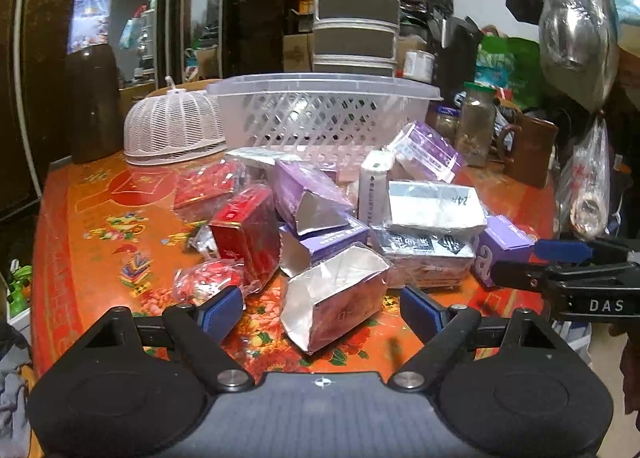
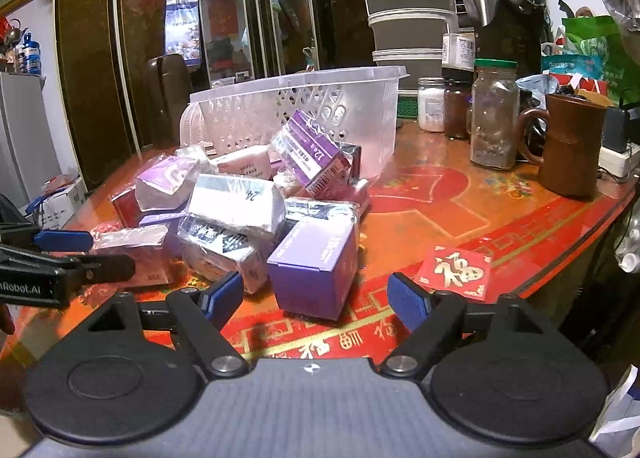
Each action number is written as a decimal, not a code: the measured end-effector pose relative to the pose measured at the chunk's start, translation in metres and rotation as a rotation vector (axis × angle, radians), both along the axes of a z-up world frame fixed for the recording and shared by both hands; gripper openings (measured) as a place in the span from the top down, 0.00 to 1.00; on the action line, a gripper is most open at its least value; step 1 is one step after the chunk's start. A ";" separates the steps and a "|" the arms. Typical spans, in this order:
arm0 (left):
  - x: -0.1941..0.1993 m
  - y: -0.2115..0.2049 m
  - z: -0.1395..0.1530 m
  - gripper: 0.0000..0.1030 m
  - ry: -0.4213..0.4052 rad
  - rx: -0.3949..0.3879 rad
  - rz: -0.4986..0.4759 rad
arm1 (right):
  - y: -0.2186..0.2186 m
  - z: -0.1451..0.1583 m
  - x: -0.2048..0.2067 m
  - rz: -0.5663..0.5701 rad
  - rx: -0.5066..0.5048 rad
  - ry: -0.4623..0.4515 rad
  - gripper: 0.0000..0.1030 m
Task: Organize objects
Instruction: 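Lower the right gripper onto the small purple cube box and close, then carry the purple cube box toward the basket with the right gripper while the left gripper grasps a purple-white box, then open both grippers over the clear basket to drop both boxes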
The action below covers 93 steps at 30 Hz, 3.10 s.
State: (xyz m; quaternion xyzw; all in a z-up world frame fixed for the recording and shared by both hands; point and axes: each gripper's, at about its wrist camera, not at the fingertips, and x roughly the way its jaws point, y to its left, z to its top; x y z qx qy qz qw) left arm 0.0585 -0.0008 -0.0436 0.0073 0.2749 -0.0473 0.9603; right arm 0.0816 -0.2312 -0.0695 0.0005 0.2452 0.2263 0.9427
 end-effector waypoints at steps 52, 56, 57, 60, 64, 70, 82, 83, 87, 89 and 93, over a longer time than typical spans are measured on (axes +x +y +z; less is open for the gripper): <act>0.049 0.051 0.104 0.63 -0.274 -0.237 -0.075 | -0.008 0.128 0.058 0.164 0.149 -0.259 0.54; 0.117 0.044 0.129 0.63 -0.225 -0.241 -0.054 | 0.027 0.150 0.129 0.150 0.084 -0.195 0.54; 0.135 0.042 0.129 0.65 -0.187 -0.223 -0.040 | 0.032 0.149 0.145 0.146 0.094 -0.151 0.54; 0.143 0.045 0.119 0.66 -0.153 -0.190 -0.039 | 0.033 0.143 0.159 0.143 0.102 -0.106 0.54; 0.099 0.083 0.102 0.60 -0.169 -0.227 -0.006 | 0.012 0.135 0.133 0.149 0.125 -0.136 0.54; 0.024 0.136 0.055 0.38 -0.129 -0.131 0.159 | -0.008 0.121 0.101 0.158 0.125 -0.154 0.54; 0.042 0.152 -0.011 0.26 0.050 0.017 0.261 | -0.013 0.104 0.071 0.148 0.150 -0.140 0.54; 0.045 0.152 -0.012 0.26 0.065 0.013 0.272 | -0.015 0.105 0.070 0.145 0.149 -0.144 0.53; 0.040 0.158 -0.012 0.34 0.049 -0.051 0.274 | -0.017 0.107 0.070 0.141 0.131 -0.154 0.54; 0.041 0.153 0.000 0.34 0.003 -0.061 0.270 | -0.015 0.109 0.074 0.147 0.131 -0.153 0.54; 0.064 0.119 0.065 0.34 -0.133 -0.099 0.141 | 0.003 0.129 0.096 0.177 0.104 -0.172 0.54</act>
